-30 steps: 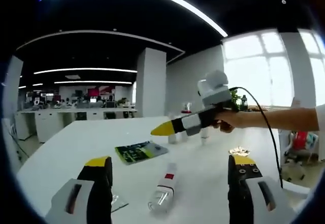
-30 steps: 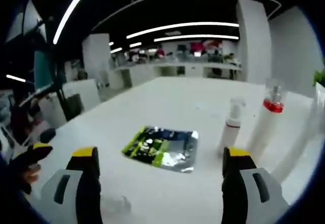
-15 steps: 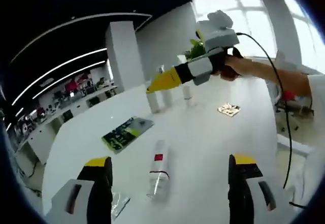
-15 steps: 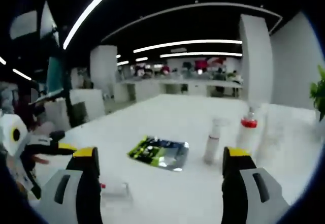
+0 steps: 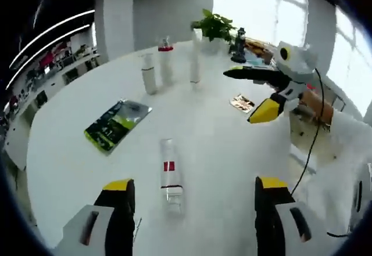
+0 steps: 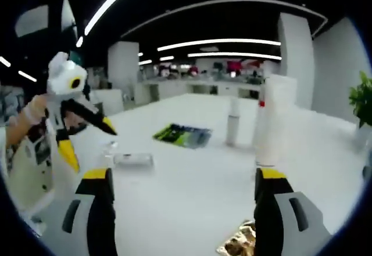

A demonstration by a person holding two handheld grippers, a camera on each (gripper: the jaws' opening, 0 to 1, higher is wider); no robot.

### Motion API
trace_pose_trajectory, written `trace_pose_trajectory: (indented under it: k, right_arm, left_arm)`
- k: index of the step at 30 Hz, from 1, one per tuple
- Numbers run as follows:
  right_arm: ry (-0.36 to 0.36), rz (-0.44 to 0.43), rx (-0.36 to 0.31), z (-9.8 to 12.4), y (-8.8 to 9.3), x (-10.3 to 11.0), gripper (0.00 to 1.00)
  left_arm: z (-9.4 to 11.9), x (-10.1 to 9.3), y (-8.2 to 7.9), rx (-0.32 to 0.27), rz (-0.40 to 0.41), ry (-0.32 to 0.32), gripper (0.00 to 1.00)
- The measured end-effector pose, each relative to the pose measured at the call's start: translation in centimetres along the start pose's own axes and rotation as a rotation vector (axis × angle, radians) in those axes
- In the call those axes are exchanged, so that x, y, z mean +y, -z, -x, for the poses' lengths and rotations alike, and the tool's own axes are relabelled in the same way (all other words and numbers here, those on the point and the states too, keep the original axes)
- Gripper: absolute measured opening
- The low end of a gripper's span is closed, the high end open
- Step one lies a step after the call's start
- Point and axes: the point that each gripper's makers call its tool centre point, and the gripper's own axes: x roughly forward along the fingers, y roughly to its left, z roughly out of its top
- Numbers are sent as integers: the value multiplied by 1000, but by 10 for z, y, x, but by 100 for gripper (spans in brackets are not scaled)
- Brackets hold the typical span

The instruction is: Arrange the skincare products in the storage area until every visible bottle or jar stands upright without overlapping.

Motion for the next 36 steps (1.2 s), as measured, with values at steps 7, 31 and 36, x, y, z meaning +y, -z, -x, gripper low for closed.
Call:
trace_pose_trajectory:
  k: [7, 31, 36]
  right_arm:
    - [-6, -10, 10, 12, 26, 8, 99]
    - [-2, 85, -82, 43, 37, 41, 100]
    - [-11, 79, -73, 45, 44, 46, 100]
  left_arm:
    - [-4, 32, 2, 205, 22, -143, 83]
    - [-29, 49, 9, 415, 17, -215, 53]
    - [-34, 48, 9, 418, 32, -216, 51]
